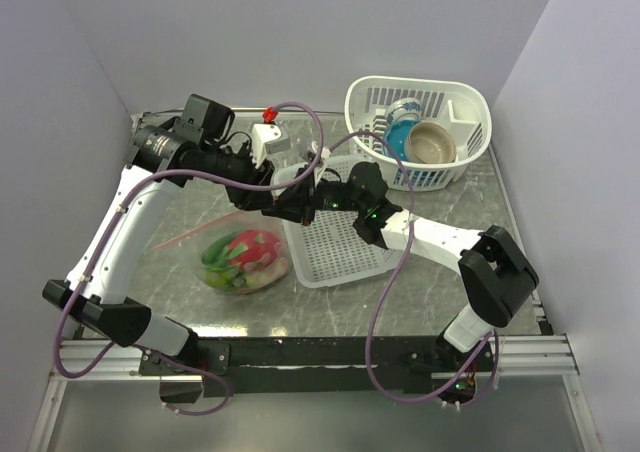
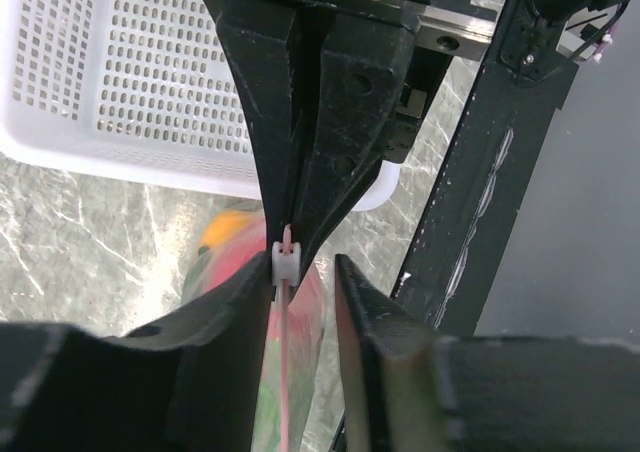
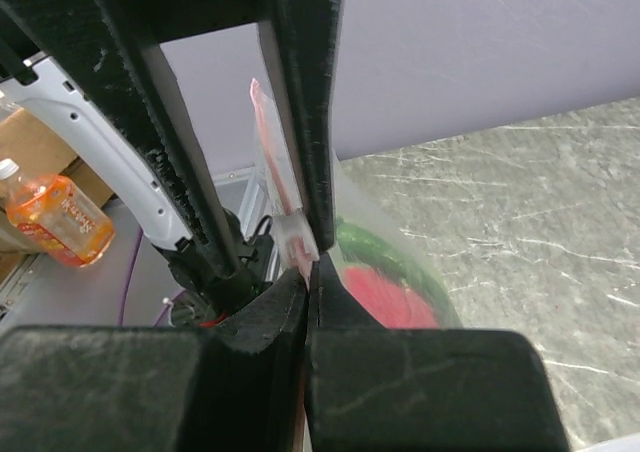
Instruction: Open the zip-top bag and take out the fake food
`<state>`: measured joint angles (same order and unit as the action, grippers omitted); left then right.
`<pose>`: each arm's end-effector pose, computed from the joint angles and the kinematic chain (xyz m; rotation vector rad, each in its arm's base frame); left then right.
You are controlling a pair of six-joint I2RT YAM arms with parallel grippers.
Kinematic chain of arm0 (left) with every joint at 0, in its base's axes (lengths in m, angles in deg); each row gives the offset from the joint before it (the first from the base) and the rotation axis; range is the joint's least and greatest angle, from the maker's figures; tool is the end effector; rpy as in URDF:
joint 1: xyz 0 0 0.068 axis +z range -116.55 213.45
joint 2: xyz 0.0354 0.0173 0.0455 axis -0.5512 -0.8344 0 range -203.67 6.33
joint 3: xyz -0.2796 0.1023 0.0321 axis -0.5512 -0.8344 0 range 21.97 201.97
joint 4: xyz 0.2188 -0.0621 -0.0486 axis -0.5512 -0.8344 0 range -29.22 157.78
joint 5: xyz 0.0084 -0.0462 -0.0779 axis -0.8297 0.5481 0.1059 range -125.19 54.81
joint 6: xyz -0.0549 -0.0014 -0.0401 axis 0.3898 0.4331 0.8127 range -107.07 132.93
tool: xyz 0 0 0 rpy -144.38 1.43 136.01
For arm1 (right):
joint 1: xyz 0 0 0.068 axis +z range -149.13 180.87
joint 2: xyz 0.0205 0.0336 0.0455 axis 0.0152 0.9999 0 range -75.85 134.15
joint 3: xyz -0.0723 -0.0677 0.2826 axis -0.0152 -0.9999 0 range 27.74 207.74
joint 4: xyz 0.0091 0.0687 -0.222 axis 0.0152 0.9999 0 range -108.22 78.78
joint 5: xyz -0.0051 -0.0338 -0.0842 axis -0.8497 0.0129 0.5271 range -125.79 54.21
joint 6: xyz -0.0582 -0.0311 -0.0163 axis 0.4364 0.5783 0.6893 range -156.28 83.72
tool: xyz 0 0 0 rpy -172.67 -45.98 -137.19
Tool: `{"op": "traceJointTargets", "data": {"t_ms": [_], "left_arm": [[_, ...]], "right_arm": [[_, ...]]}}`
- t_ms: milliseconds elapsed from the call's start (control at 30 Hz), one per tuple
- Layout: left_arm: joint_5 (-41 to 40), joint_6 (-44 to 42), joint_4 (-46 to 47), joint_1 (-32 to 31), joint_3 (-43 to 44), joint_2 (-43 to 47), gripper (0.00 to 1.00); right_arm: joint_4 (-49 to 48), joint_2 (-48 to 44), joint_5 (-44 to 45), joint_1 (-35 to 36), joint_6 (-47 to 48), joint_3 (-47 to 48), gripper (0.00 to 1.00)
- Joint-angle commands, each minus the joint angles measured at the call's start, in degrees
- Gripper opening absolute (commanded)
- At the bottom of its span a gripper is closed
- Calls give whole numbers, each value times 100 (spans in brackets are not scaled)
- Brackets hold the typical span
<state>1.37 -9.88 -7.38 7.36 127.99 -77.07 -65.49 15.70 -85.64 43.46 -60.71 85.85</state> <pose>0.1946 -0.1314 0.4471 1.2337 2.0662 -0.8128 0.2260 0.2645 0.3632 -1.0275 1.2355 1.5091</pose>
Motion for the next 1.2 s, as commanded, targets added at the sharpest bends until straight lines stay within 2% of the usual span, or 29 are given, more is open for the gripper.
{"op": "traceJointTargets", "data": {"t_ms": [0, 133, 167, 433, 633, 733, 833, 933, 967, 1033, 1067, 1133, 1167], "left_arm": [[80, -75, 80, -28, 94, 148, 33], [62, -110, 133, -28, 42, 131, 18], [80, -136, 115, -28, 33, 148, 10], [-104, -189, 124, -28, -142, 262, 5], [-877, -487, -271, -28, -730, 710, 3], [-1701, -654, -368, -19, -1283, 1192, 2], [-2142, -795, -377, 199, -1635, 1526, 1], [-2127, -1216, -386, 1076, -1899, 1694, 1], [-2100, -1365, -386, 1688, -1935, 1704, 1], [-2065, -1848, -386, 2298, -2041, 1643, 1], [-2056, -2015, -377, 2936, -2050, 1616, 1], [-2012, -2525, -377, 3511, -2094, 1494, 1], [-1960, -2675, -377, 4062, -2094, 1441, 1]], "right_arm": [[-300, -155, -78, -66, -62, 236, 0], [-345, -137, -96, -58, -98, 219, 0], [-327, -137, -96, -58, -98, 219, 0], [-310, -172, -96, -136, -106, 210, 0], [-424, -322, -78, -461, -220, 157, 0], [-529, -374, -61, -707, -273, 140, 0], [-705, -331, -78, -839, -449, 166, 0], [-784, -295, -8, -910, -546, 148, 0], [-784, -287, 18, -901, -537, 140, 0], [-767, -252, 19, -919, -563, 140, 0], [-775, -251, 10, -936, -589, 140, 0], [-802, -251, -8, -954, -616, 96, 0], [-802, -295, -16, -954, -642, 78, 0]]}}
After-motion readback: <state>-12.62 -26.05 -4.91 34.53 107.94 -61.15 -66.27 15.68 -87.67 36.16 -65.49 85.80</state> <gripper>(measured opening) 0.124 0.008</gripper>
